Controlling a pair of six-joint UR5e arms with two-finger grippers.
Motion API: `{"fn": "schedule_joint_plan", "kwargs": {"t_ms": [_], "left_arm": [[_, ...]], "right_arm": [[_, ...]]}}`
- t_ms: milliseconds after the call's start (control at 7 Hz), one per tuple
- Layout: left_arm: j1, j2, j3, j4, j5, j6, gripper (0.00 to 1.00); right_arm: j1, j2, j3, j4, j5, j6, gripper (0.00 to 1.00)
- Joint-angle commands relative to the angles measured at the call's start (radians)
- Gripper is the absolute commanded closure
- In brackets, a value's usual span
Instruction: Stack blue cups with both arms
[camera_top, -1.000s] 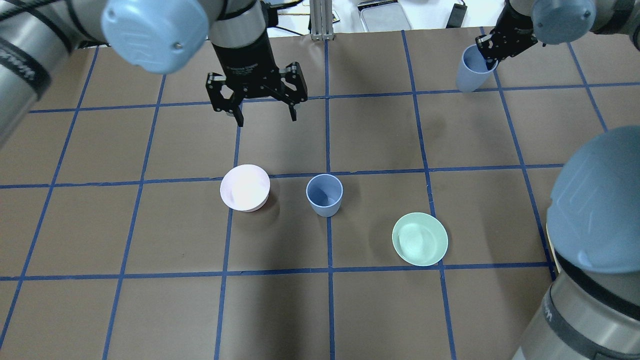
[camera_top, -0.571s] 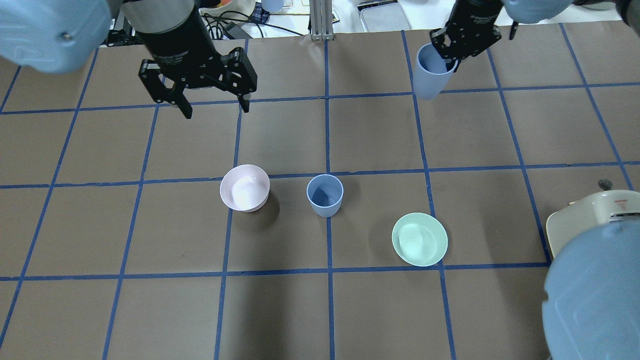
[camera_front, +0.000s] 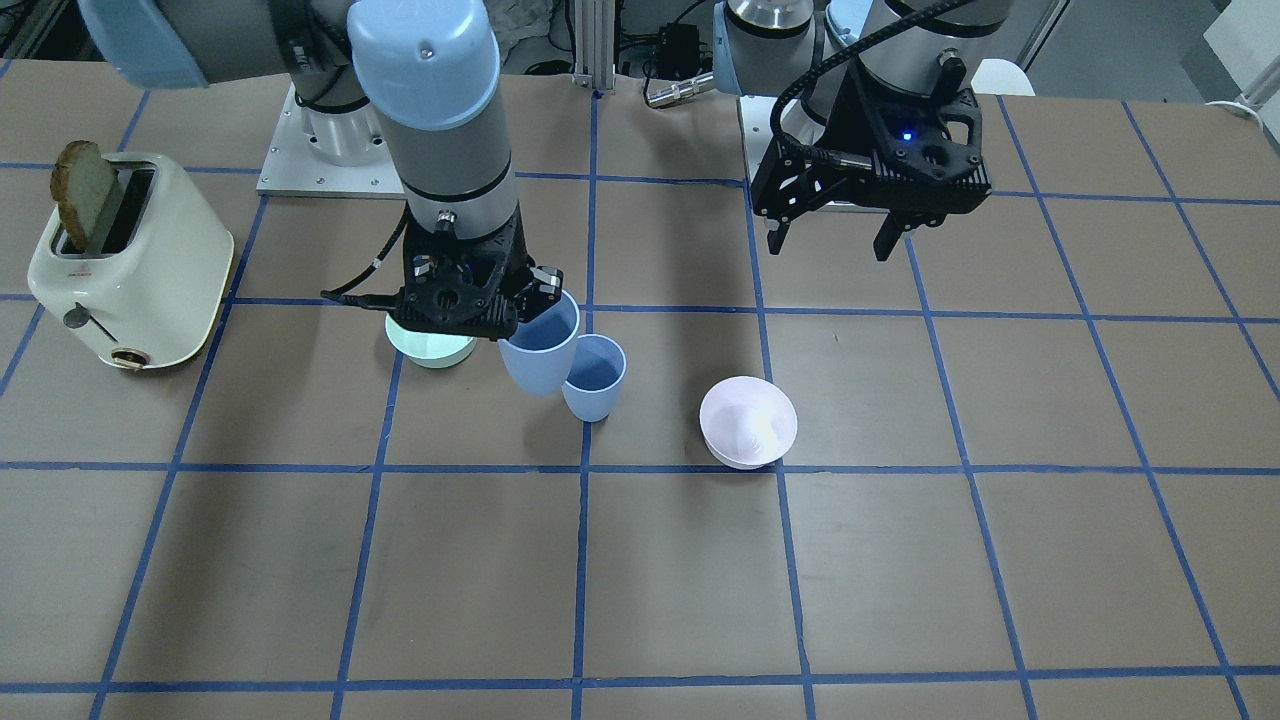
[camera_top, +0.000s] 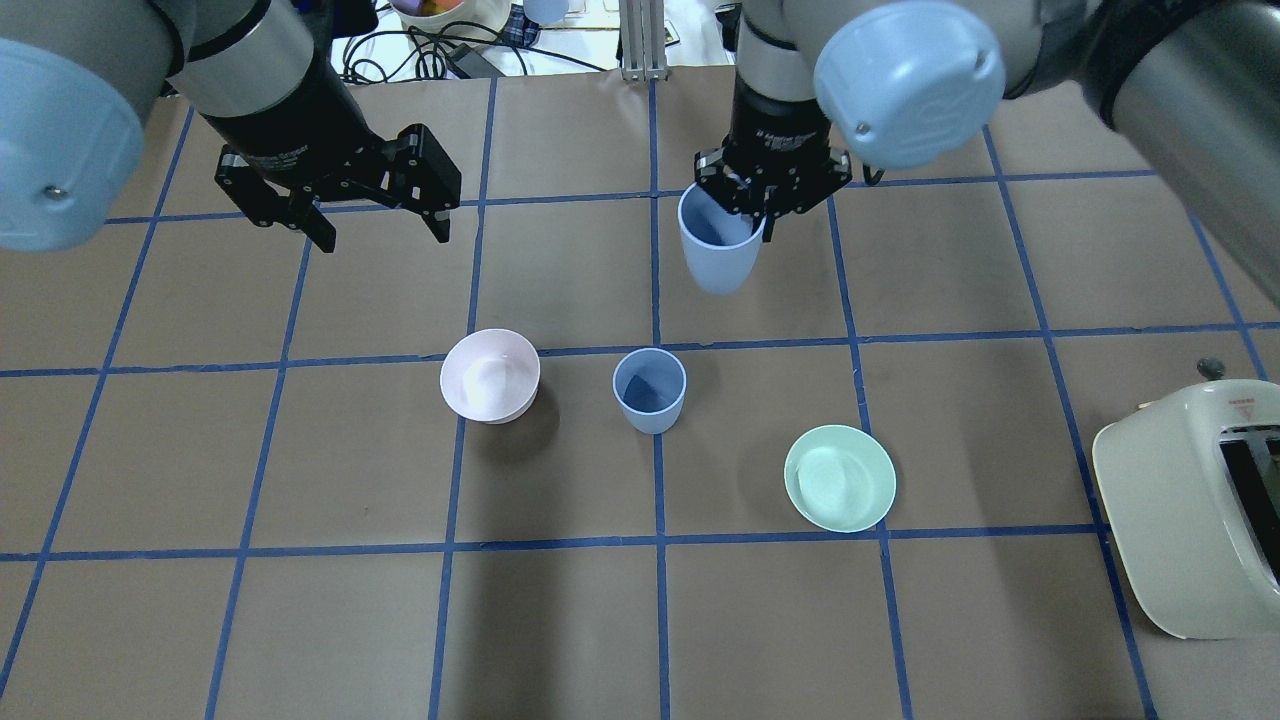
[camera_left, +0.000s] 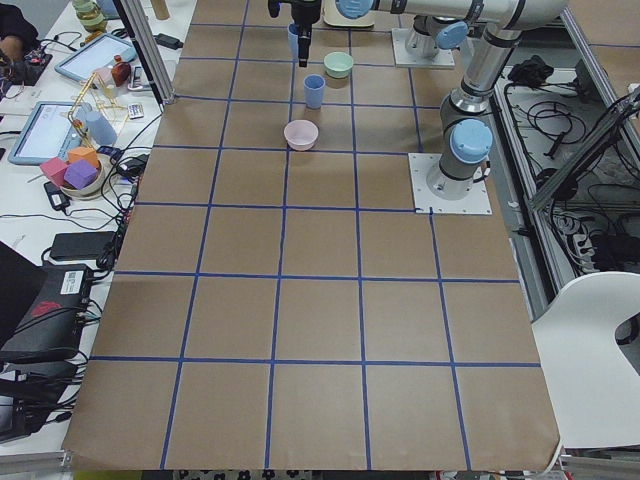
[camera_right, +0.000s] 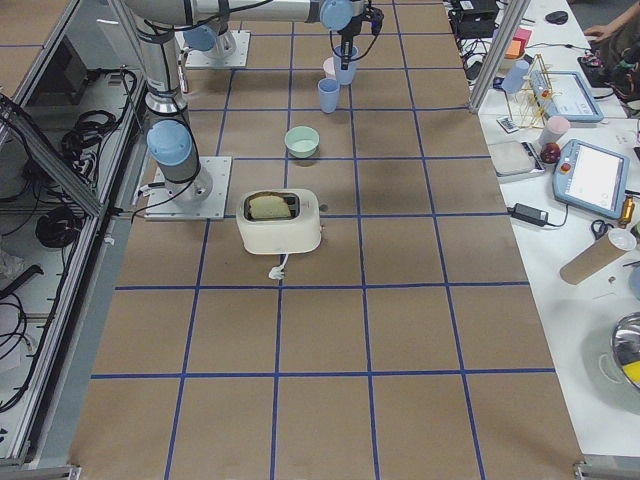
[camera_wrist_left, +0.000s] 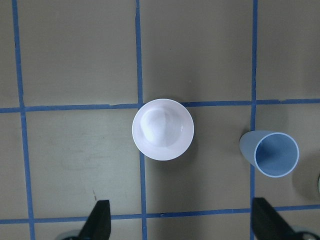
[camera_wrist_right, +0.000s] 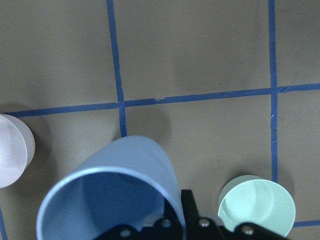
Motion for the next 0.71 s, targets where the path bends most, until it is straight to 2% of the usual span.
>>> {"fn": "schedule_joint_plan", "kwargs": {"t_ms": [0,571], "left_arm": [[0.001,0.008,-0.004,0.002,0.007,0.005,0.00],[0.001,0.008,-0.004,-0.001,0.007,0.005,0.00]], "right_arm": [[0.078,-0.020,0.114,-0.143,0.004,0.125,1.00],[0.084,-0.013,0.149,-0.163,0.006,0.124,1.00]]}}
